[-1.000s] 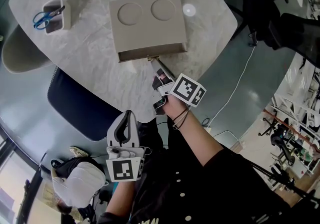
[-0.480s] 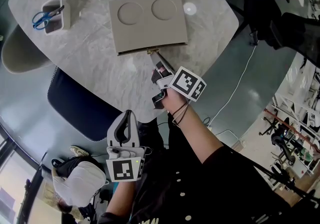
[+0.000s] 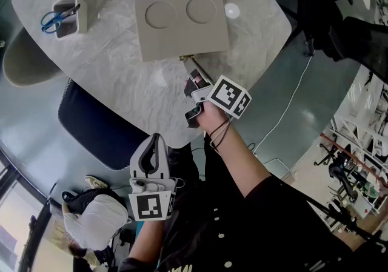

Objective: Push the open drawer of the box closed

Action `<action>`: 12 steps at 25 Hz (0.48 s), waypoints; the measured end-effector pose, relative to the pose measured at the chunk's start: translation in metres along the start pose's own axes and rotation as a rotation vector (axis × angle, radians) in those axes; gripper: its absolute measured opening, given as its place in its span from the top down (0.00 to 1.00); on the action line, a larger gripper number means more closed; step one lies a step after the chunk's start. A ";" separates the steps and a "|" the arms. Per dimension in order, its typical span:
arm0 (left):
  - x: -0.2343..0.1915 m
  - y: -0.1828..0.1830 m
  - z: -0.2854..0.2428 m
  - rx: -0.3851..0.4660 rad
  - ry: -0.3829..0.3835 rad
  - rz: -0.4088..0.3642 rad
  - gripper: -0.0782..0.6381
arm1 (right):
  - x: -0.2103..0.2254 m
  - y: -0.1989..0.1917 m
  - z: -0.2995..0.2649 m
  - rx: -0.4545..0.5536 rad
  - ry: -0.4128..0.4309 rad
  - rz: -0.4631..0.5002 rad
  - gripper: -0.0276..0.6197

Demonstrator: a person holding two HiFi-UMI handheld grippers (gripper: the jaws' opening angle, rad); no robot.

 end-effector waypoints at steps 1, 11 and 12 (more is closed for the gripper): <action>0.000 0.000 0.000 0.000 0.001 0.000 0.87 | 0.000 0.000 0.000 -0.001 0.001 -0.002 0.88; 0.008 0.009 0.003 0.024 0.005 -0.002 0.87 | 0.003 -0.012 0.018 -0.041 -0.008 0.023 0.94; 0.010 0.010 0.003 0.028 0.005 -0.003 0.87 | 0.003 -0.013 0.022 -0.045 -0.004 0.023 0.95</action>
Point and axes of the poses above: the fingertips, and each gripper's own axes: z backward along the fingers, x to its right, y out of its top, the point moved 2 cm from there along z, backward along the fingers, and after that the axes turned 9 degrees about -z, right-handed, at the moved point
